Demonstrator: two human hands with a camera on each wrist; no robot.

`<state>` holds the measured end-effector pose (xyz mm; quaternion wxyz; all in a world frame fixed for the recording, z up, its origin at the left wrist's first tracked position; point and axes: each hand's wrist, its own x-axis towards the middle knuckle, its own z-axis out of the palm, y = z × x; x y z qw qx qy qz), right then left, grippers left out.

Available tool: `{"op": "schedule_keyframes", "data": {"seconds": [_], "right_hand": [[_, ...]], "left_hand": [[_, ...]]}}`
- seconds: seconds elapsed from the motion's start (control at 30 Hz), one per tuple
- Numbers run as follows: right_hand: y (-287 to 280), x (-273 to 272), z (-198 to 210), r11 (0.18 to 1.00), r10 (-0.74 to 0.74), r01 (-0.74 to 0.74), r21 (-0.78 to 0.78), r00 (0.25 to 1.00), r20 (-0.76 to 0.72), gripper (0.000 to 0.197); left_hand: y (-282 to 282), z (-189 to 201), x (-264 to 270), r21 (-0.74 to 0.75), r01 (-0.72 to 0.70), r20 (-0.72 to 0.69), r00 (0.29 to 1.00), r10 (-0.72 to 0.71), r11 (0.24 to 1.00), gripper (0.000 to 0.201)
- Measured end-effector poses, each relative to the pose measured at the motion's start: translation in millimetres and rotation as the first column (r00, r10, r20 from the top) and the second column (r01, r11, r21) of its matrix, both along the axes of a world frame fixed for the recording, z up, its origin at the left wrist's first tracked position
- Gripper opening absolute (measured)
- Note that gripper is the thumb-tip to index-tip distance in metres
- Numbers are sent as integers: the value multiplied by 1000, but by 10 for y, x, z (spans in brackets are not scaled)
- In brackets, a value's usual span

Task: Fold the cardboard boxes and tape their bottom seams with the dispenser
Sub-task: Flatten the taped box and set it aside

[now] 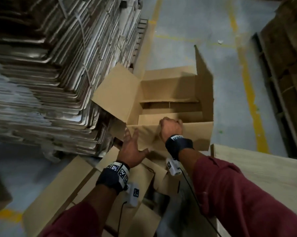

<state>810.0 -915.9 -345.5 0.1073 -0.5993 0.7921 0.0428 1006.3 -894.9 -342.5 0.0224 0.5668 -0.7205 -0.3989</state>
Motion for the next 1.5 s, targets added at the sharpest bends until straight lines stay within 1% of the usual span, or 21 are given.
{"op": "schedule_keyframes", "data": {"seconds": [0.07, 0.27, 0.43, 0.47, 0.5, 0.53, 0.57, 0.6, 0.63, 0.7, 0.77, 0.8, 0.83, 0.87, 0.9, 0.93, 1.03, 1.13, 1.23, 1.37, 1.5], "right_hand": [[135, 35, -376, 998, -13, 12, 56, 1000, 27, 21], [469, 169, -1468, 965, -128, 87, 247, 979, 157, 33], [675, 318, -2019, 859, -217, 65, 507, 945, 245, 37], [728, 338, -2070, 839, -240, 83, 537, 943, 230, 43], [783, 339, -2113, 833, -279, 122, 539, 935, 220, 56], [836, 343, -2085, 845, -328, 176, 505, 917, 228, 72], [883, 328, -1998, 856, -407, 259, 447, 871, 276, 86], [906, 278, -1864, 833, -531, 397, 384, 767, 360, 95], [894, 213, -1708, 770, -636, 545, 332, 614, 467, 100], [802, -26, -1516, 532, -749, 789, 306, 270, 605, 101], [794, -342, -1412, 299, -759, 845, 443, -71, 647, 94], [827, -465, -1333, 246, -744, 812, 529, -192, 640, 91], [895, -595, -1246, 245, -717, 772, 586, -263, 646, 81], [958, -675, -1085, 300, -683, 727, 617, -288, 671, 67], [1022, -714, -896, 365, -672, 677, 639, -283, 684, 55], [1079, -690, -658, 403, -686, 651, 644, -251, 683, 47], [1259, -478, -116, 413, -664, 632, 656, -284, 692, 29], [1590, -342, 375, 489, -563, 552, 675, -392, 728, 27], [2210, -583, 865, 565, -456, 553, 613, -409, 790, 36], [3378, -1308, 1416, 631, -365, 600, 491, -329, 871, 31], [4605, -2212, 1741, 685, -367, 628, 368, -139, 920, 22]], "left_hand": [[41, -187, 14, 30, 9, 1, 1000, -9, 1000, 108], [306, -925, 129, 82, -8, 11, 1000, 7, 997, 108], [799, -1320, 356, 208, -49, 39, 998, 42, 977, 109], [873, -1365, 413, 222, -65, 50, 997, 55, 973, 108], [927, -1384, 462, 234, -86, 61, 995, 74, 969, 108], [962, -1378, 497, 248, -112, 69, 993, 98, 962, 108], [985, -1344, 513, 258, -140, 75, 989, 125, 956, 108], [997, -1290, 509, 254, -171, 77, 985, 156, 952, 107], [995, -1213, 488, 238, -200, 74, 979, 187, 950, 107], [981, -1037, 432, 205, -250, 41, 968, 247, 946, 109], [964, -837, 351, 188, -293, 13, 955, 296, 937, 109], [953, -733, 295, 179, -301, 10, 952, 304, 937, 108], [944, -626, 232, 168, -305, 10, 951, 308, 937, 107], [939, -521, 160, 153, -308, 9, 951, 310, 939, 106], [941, -413, 80, 134, -304, 4, 952, 307, 943, 106], [955, -302, -4, 116, -296, -4, 954, 298, 948, 105], [1062, 73, -285, 99, -257, -50, 963, 263, 961, 98], [1279, 503, -607, 79, -229, -96, 967, 236, 970, 91], [1649, 921, -938, 33, -220, -135, 966, 223, 975, 89], [2472, 1450, -1447, -13, -229, -194, 956, 222, 973, 74], [3407, 1798, -2104, -30, -214, -237, 951, 201, 976, 46]]}}
